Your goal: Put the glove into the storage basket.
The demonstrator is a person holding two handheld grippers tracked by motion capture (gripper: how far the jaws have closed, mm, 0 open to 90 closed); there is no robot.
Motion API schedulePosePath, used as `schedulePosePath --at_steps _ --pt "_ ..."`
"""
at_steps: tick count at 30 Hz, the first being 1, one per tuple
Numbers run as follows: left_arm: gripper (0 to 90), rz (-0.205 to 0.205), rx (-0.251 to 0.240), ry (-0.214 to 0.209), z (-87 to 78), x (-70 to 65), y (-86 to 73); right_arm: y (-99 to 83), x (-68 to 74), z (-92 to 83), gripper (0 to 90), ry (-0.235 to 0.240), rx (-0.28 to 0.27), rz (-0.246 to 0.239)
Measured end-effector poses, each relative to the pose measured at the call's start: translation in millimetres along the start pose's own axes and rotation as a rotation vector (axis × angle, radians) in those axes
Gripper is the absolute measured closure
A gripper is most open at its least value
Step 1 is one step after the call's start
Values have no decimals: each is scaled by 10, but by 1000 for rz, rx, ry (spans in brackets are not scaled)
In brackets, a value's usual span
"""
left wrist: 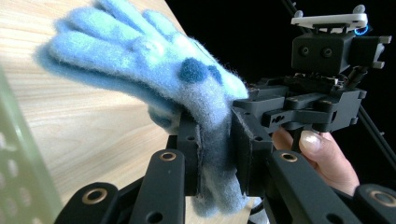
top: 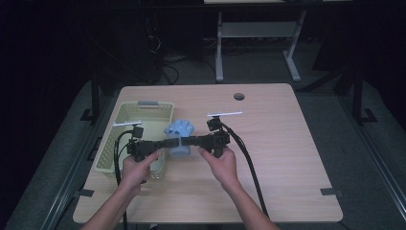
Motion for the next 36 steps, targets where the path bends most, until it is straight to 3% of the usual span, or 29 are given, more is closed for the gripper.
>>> schedulePosePath --at_steps 12,36 --pt "751 4 -2 23 -218 91 95 -13 96 223 769 39 7 20" --pt "771 -8 -13 53 -587 312 277 -7 246 688 767 51 27 1"
Point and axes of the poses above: each handheld gripper's, and its own axes: z roughly forward along the jaws, y roughly out of its top, x roughly to its left, the point moved 8 cm from there along z, roughly forward along the jaws, and after that the axes turned 13 degrees about -x, right-handed, at the moved point
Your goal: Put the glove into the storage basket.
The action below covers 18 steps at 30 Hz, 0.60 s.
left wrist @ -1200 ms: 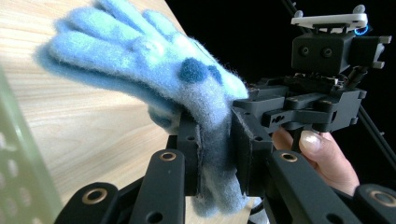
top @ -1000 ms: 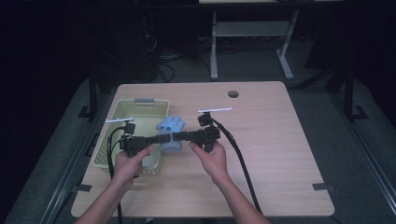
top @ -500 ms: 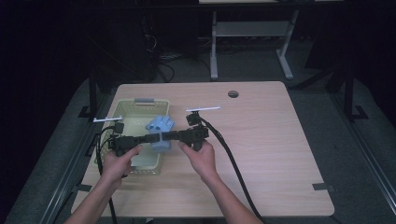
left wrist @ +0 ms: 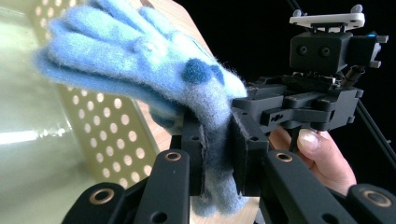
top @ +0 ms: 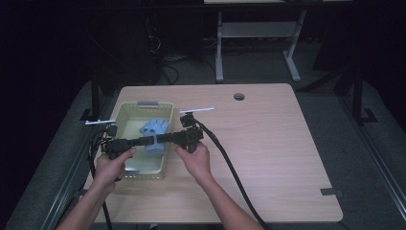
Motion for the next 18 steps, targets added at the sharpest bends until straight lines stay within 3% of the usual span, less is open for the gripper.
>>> schedulePosePath --at_steps 18 --pt "780 -4 5 38 -201 195 101 -7 36 317 763 17 30 6"
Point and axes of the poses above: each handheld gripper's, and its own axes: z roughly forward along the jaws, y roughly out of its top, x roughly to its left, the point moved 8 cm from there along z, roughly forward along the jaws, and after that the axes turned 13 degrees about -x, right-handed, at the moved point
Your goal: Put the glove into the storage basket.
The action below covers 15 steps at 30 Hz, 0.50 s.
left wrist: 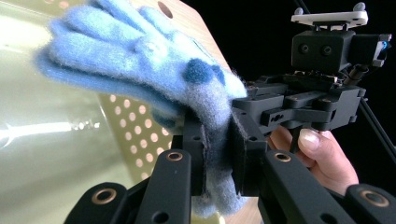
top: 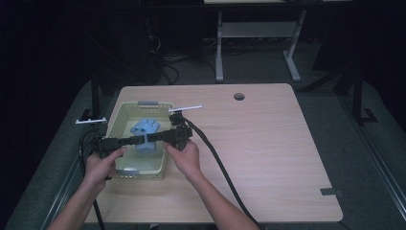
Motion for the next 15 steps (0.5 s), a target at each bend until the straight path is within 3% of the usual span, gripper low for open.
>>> schedulePosePath --at_steps 4,15 --pt "783 1 16 14 -23 55 -12 -33 -9 61 762 -15 14 -21" --pt "784 -10 50 54 2 169 -36 -98 -110 153 756 -15 24 24"
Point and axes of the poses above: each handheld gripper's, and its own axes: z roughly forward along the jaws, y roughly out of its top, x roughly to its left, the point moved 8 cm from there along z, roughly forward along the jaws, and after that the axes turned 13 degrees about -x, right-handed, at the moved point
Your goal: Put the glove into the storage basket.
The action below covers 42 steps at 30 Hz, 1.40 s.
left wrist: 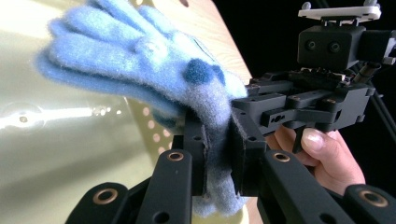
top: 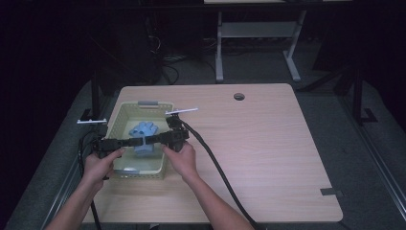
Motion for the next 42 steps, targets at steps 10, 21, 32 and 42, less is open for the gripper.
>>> schedulePosePath --at_steps 10,21,32,42 --pt "784 -2 17 31 -34 92 -9 -55 -61 105 746 -9 11 15" --pt "784 1 31 41 -54 149 -31 -108 -90 157 723 -18 26 29" --pt "785 13 42 48 -47 162 -43 -127 -106 150 718 -37 29 14" --pt "786 15 46 65 -54 195 -43 -110 -145 115 718 -62 19 7"
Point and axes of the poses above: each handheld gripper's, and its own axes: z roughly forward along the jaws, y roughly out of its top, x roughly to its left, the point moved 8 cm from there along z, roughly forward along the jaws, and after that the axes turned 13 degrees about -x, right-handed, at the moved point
